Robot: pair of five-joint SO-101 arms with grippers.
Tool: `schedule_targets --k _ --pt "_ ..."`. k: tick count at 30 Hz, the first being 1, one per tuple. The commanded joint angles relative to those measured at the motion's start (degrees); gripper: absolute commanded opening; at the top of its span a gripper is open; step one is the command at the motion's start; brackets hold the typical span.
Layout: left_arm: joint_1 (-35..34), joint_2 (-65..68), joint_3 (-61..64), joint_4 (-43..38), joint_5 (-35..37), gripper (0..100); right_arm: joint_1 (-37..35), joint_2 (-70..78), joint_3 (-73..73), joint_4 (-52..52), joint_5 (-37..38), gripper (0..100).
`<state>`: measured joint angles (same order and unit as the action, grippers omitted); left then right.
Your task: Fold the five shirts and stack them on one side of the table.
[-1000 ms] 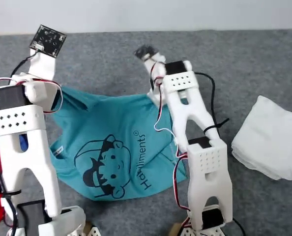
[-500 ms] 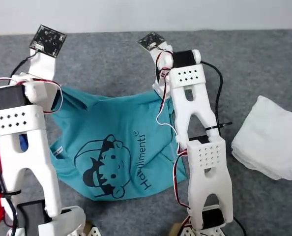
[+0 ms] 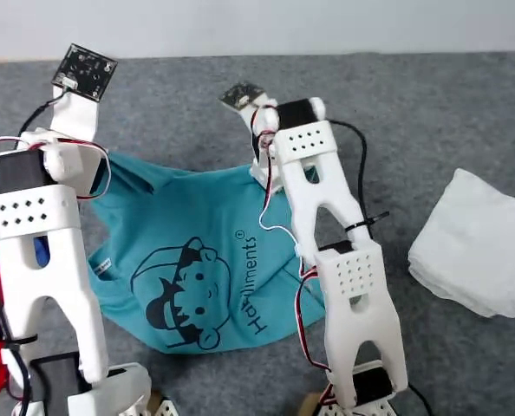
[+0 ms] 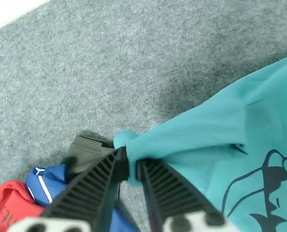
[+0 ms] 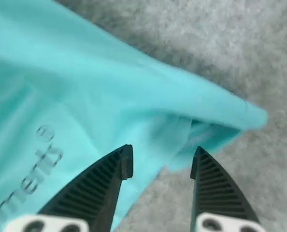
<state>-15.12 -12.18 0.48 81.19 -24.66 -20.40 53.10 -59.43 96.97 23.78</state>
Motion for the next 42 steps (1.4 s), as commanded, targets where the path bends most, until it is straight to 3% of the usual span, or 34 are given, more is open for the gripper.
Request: schedule_targets --k 1,16,18,22,33,42 --pt "0.2 -0.3 -0.2 -1.1 0.4 0 0.6 2.1 -2.6 -3.5 0.6 19.7" --pt "0.2 -0.3 -0.2 -0.8 0.4 0 3.0 16.2 -18.6 -3.6 0.7 19.0" --pt "0.2 -0.3 -0.2 -0.8 0.4 0 2.6 16.1 -18.7 -2.7 0.6 13.6" --pt "0.1 -0.7 -0.3 -0.8 0.4 0 2.3 12.1 -18.7 0.0 3.3 1.9" --pt "-0.4 -0.8 -7.4 2.0 0.6 0 2.8 -6.5 -18.3 5.8 6.2 1.1" --pt "-1.4 -0.8 -25.1 9.0 0.7 0 2.4 -20.9 -18.2 5.8 6.1 1.0"
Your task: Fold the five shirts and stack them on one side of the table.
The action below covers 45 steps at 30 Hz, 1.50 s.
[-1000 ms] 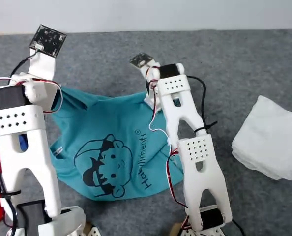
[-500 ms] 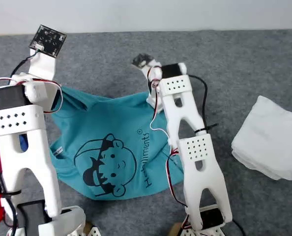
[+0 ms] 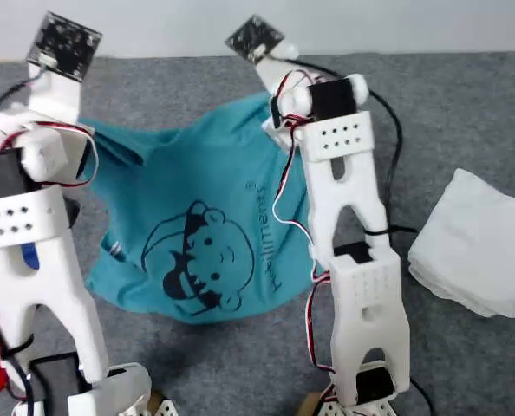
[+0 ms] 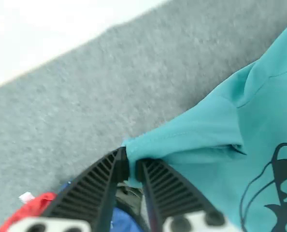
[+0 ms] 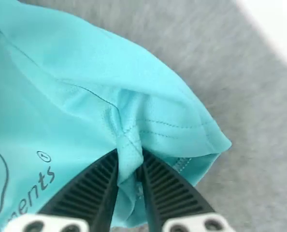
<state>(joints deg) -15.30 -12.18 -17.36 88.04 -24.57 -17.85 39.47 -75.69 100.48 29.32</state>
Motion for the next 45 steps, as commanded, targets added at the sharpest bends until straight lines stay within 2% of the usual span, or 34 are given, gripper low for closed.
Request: schedule_targets --k 1,6,11,14,17,20,29,32,37,45 --pt "-1.8 -0.8 -9.6 3.0 0.6 0 -0.2 -8.4 -1.8 2.4 0.5 1.0" --pt "-5.5 -0.8 -20.3 7.5 0.6 0 -2.0 -16.2 5.7 2.5 0.7 1.0" --pt "-8.9 -0.8 -31.5 12.4 0.4 0 -5.8 -28.3 23.5 2.5 0.7 1.7" --pt "-11.7 -0.9 -36.2 12.5 0.4 0 -7.8 -36.2 34.8 2.5 0.7 4.7" --pt "-12.7 -0.8 -36.4 12.5 0.4 0 -8.3 -42.2 46.8 2.4 0.8 5.8" --pt "-12.7 -0.8 -34.6 12.5 0.4 0 -8.2 -44.3 54.2 2.3 0.8 1.7" --pt "-12.7 -0.8 -30.9 12.5 0.4 0 -8.1 -45.0 49.8 1.9 0.4 1.2" --pt "-12.7 -0.8 -28.9 12.5 -0.1 0 -5.9 -43.7 47.6 0.7 0.1 1.4" --pt "-12.7 -0.5 -22.6 12.5 -5.2 0 -0.3 -41.7 44.3 -2.2 -1.7 1.4" --pt "-12.7 -0.3 -4.3 12.3 -13.7 0 -0.7 -31.5 44.4 0.9 -1.7 1.3"
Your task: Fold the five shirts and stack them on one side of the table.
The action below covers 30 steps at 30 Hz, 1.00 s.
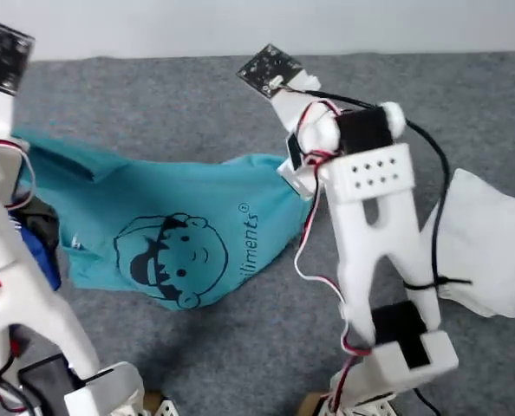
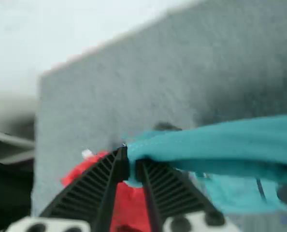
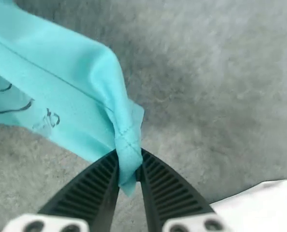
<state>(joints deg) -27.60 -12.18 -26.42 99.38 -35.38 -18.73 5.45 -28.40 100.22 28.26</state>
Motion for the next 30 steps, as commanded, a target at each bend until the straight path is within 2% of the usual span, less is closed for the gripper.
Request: schedule_targets --k 1,9,11,14,16,23,30 --pt "-0.4 -0.3 6.9 0.9 -4.0 0 0.1 4.1 -2.9 1.2 -0.6 1.3" --pt "-0.5 -0.4 20.7 0.2 -13.7 0 0.1 11.1 -0.1 2.7 0.6 2.0" --pt "-0.5 -0.4 21.1 0.2 -14.1 0 0.2 9.1 1.2 2.8 1.1 7.9" --pt "-0.5 -0.4 21.1 0.1 -14.1 0 0.7 3.8 2.6 2.8 -1.1 23.2" --pt "-0.4 -0.4 21.1 -0.3 -14.2 0 0.7 0.8 2.5 2.7 -1.4 28.4" --pt "-0.3 -0.3 21.2 -2.3 -14.2 0 -0.5 2.2 2.5 2.4 0.5 28.4" --pt "-0.3 -0.3 21.2 -2.3 -14.2 0 -9.3 6.7 2.6 2.7 0.5 28.5"
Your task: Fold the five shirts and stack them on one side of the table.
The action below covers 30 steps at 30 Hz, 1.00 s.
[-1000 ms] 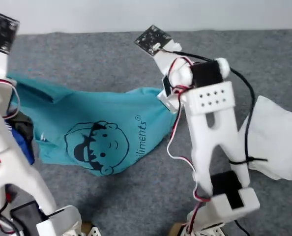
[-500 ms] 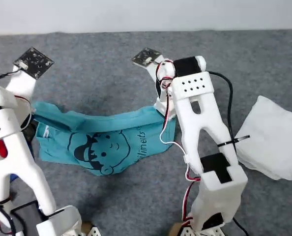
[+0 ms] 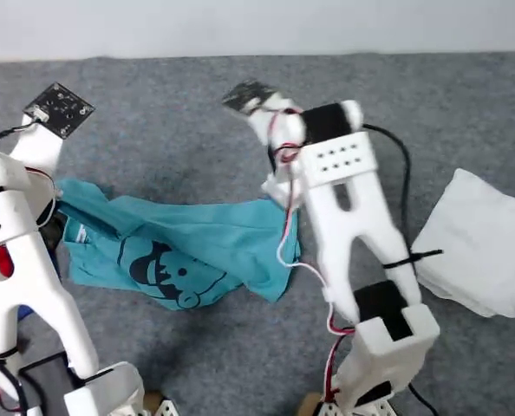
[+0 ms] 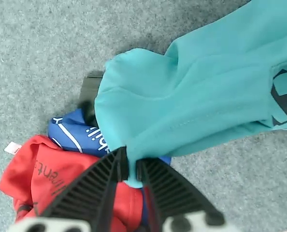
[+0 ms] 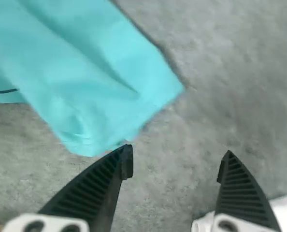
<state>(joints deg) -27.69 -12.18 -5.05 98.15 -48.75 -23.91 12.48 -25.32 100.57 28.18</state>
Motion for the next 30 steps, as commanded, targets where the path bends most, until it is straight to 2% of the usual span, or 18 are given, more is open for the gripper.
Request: schedule_targets --k 1,4,8,13,21,30 --pt "-0.2 -0.3 -0.1 -1.1 -0.8 0 -5.8 -0.3 0.0 2.3 0.4 28.5" --pt "-0.4 -0.2 -0.1 -2.5 -0.8 0 -10.8 -2.1 4.7 2.4 0.4 28.5" --pt "-0.3 -0.2 -0.1 -3.1 -0.7 0 -13.9 -5.6 13.4 2.3 0.7 28.5" --pt "-0.3 -0.2 -0.1 -3.0 -0.7 0 -13.8 -5.0 18.9 1.8 4.1 28.6" --pt "-0.3 -0.3 -0.1 -2.6 -0.6 0 -10.2 1.8 19.2 -3.7 7.9 28.6" --pt "-0.3 -0.4 -0.1 -2.5 -0.4 0 -6.7 10.3 19.2 -9.7 8.0 28.5"
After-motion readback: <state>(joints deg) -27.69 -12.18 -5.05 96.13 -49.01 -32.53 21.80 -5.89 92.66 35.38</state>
